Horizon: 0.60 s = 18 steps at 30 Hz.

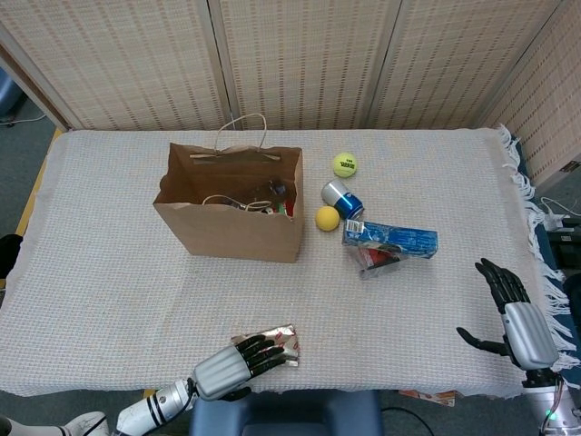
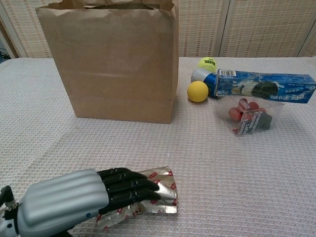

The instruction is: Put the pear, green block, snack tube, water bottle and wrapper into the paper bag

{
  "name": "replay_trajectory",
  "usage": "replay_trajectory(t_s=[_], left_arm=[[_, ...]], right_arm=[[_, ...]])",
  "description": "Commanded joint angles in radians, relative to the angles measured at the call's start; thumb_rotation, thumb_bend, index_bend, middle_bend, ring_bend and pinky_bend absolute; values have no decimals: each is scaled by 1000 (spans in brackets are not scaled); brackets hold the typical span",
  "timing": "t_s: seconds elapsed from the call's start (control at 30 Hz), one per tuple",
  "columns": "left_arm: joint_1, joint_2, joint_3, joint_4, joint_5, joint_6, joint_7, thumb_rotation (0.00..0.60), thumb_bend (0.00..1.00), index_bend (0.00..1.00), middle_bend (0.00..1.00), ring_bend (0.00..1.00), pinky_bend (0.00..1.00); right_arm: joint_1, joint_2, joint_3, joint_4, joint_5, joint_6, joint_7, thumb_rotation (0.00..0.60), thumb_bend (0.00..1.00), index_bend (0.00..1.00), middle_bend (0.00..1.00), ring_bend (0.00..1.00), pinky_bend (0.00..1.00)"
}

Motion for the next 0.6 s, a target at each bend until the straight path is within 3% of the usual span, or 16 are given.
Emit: replay_trajectory(t_s=[0.03,0.27,0.43,0.5,0.6], left_arm=[[-4,-7,-2,12,-11,-2,-5,600,362,63,0,0,117],[-20,-28,-13,30,-40,-28,-1,600,386,103,25,14,183],[-19,-55,-22,58,-73,-40,-6,600,427,199,95,100,260],[-16,-65,-26,69,-80,-34,2,600,475,286,160,177,357],[-5,-84,-33,90,-86,-12,26,600,553,496,377,369,555]], right_arm=[[-3,-6,3,6,-5,10,1,600,62,0,0,0,0],[-10,-25,18,20,-20,52,16,600,62,0,0,0,0],[-18,-57,29,61,-56,111,52,600,63,0,0,0,0],[-18,-59,29,67,-58,112,56,600,64,0,0,0,0],[-17,-58,27,67,-59,108,61,600,64,0,0,0,0]])
